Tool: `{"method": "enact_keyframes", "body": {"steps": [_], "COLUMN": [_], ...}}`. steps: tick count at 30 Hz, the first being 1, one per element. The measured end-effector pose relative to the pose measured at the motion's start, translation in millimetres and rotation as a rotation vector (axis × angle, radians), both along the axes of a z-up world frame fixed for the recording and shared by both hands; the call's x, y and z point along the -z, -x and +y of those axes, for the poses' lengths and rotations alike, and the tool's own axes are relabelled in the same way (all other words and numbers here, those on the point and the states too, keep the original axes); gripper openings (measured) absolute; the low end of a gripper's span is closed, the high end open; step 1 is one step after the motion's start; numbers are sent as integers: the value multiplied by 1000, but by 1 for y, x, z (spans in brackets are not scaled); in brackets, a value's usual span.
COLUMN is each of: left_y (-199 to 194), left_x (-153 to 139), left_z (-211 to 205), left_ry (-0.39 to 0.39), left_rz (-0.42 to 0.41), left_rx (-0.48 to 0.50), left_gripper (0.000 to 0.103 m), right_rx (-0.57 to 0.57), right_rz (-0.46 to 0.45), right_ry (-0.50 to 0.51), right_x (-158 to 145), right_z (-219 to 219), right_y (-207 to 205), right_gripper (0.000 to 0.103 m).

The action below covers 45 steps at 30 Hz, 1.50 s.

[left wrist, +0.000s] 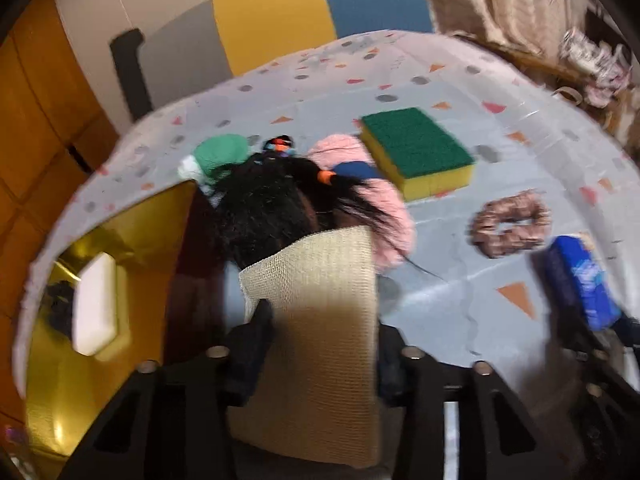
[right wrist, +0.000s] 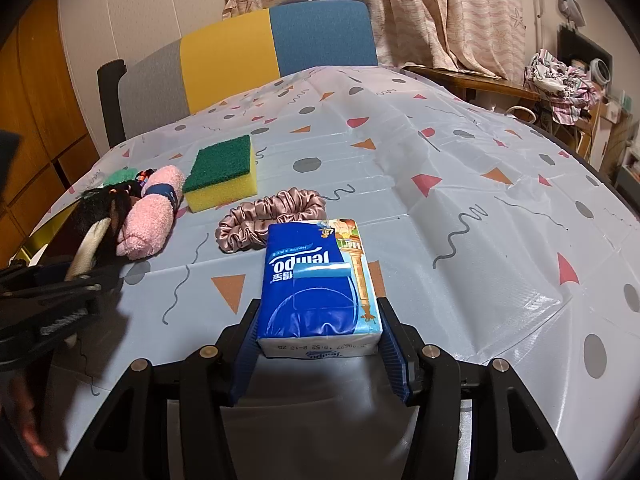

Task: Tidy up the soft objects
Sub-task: 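Grasp the beige mesh cloth with the left gripper while the right gripper holds the tissue pack, then carry the beige mesh cloth into the gold tray and open the left gripper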

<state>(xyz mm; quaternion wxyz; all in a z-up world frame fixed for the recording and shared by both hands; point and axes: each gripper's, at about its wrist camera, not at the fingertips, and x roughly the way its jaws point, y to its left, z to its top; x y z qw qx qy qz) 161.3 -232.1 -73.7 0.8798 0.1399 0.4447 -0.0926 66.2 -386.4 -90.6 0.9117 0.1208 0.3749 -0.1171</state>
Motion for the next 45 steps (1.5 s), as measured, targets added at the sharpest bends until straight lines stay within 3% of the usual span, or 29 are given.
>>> {"method": "enact_keyframes", "body": {"steps": [3,8,13,18,21,32,45], "left_y": [11,35,42,42,38,42,54], "left_x": [-3,-25,-26,-27,-32,-53,-72], "left_z": [0,17,28,34,42,76,149], "left_ry": [41,333,445,477,550,686,736], "left_rz": [11,52,124,125,154,162,116], "left_rx": [44,136,148,149,150,123,69], "left_gripper": [32,24,22,19,15,15,15], "right_rx": [0,0,1,1,1,1,4], "right_rz": [0,-5,-6,-8,-9,-8,6], "right_ry": [-1,-8,-11,-14,-16,-13,15], "right_x": [0,-1,-1,-1,-1,0,1], "right_z": [0,-1,-1,-1,-1,0,2], "right_y": [0,0,1,1,1,0,-1], "right_gripper": [55,55,55,55,55,55,55]}}
